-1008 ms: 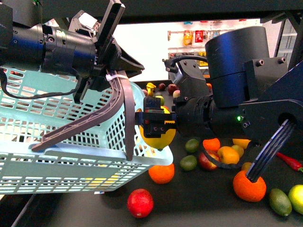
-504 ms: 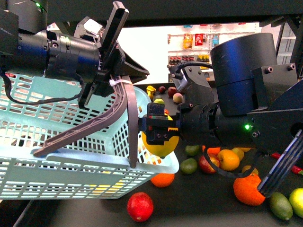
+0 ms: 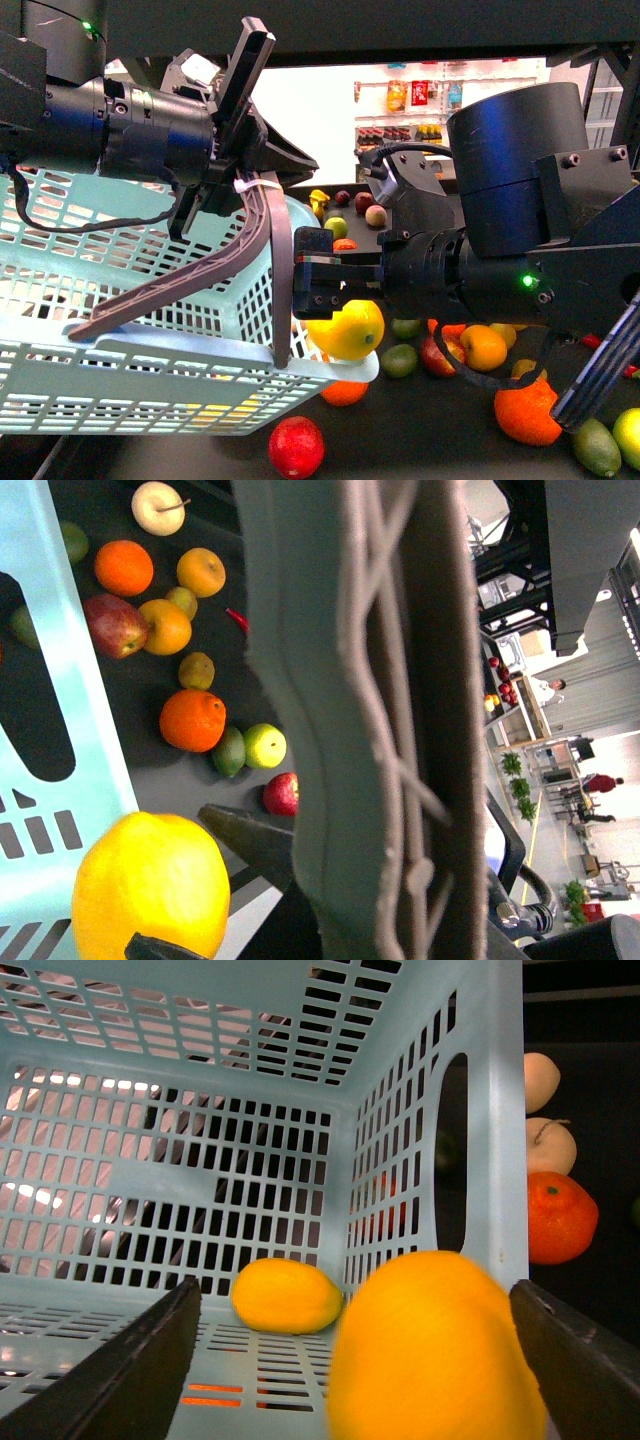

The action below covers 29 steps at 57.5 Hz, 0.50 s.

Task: Pick lemon from shelf

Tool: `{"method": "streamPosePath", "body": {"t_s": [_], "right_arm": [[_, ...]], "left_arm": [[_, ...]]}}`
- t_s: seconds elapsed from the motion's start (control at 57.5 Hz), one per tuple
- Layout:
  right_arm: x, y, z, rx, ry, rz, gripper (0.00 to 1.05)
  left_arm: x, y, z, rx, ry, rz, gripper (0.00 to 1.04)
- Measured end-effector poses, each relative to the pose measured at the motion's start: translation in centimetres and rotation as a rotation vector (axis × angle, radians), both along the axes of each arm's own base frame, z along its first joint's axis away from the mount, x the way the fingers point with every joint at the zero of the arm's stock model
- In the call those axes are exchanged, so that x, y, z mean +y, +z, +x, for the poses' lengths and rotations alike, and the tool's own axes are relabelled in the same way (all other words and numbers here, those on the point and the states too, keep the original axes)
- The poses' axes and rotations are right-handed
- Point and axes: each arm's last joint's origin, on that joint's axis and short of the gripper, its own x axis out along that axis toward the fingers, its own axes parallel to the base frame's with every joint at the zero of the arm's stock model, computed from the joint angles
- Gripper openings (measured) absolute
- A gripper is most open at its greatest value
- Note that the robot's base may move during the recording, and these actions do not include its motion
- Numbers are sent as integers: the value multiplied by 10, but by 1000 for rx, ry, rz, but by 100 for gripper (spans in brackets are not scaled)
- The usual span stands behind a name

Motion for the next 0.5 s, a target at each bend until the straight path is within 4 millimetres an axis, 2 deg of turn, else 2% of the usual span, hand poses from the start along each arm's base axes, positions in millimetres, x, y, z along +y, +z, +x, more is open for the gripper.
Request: {"method": "streamPosePath", "body": {"t_s": [0.156,0.504], "right_arm": [[-1,-6,-4,6,41,-28,97],[-1,-7,-4,2,48,-40,97]], "left_arm": [[2,0,1,1,37,7,7],[3,0,2,7,47,4,7]]}}
